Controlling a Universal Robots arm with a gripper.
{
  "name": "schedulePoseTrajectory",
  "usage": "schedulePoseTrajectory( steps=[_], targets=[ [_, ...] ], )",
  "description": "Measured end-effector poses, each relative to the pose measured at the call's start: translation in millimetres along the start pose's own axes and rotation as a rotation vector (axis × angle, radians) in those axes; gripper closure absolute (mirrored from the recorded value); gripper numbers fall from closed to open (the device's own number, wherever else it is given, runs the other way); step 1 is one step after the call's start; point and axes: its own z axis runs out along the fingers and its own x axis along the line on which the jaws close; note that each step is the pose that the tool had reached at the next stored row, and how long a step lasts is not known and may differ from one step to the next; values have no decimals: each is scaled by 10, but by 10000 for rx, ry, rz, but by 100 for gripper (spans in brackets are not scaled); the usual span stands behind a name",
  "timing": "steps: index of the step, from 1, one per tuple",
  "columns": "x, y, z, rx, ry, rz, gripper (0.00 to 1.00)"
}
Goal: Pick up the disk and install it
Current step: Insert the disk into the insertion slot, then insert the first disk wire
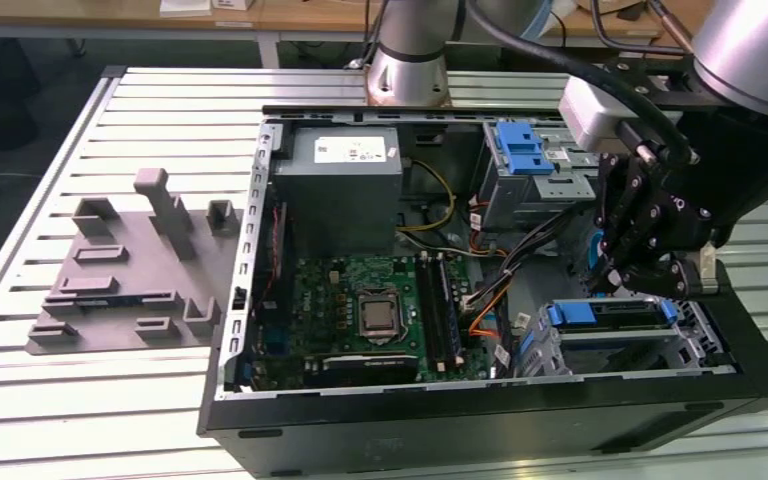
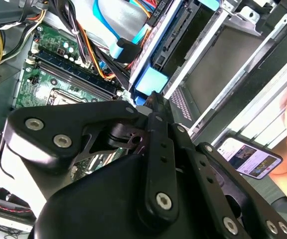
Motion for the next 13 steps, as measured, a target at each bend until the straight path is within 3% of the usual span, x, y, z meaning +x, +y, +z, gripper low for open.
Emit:
schedulePoseTrajectory(
  steps=[13],
  targets=[
    [0, -20, 3, 0, -6, 0, 89]
  ],
)
